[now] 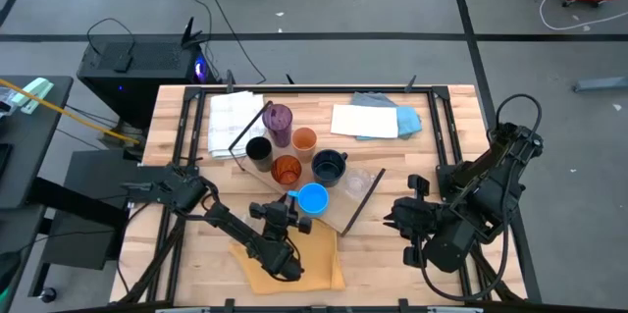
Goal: Stack small to large cups/mugs on shelf
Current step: Put the blue mug on the shelf
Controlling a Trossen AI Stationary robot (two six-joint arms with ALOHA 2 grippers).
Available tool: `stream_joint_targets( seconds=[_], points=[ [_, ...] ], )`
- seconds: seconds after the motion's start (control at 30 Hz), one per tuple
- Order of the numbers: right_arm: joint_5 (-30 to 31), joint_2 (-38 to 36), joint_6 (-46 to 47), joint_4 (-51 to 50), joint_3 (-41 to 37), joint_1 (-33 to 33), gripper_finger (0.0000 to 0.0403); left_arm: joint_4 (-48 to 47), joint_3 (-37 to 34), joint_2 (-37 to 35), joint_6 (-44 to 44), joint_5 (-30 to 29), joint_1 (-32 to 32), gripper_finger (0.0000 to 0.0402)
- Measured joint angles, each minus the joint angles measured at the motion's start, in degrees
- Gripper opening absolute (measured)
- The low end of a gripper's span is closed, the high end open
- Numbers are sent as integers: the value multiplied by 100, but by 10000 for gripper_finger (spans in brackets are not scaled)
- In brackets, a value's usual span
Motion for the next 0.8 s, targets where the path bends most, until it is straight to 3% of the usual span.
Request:
stream_joint_targets(
  seconds=[0.27,0.8],
  points=[
    [-20,0,-16,0,0,2,52,-13,0,0,-7,37,1,162],
    [-22,0,-13,3,0,0,52,-308,11,-149,-4,2,-181,141]
  ],
)
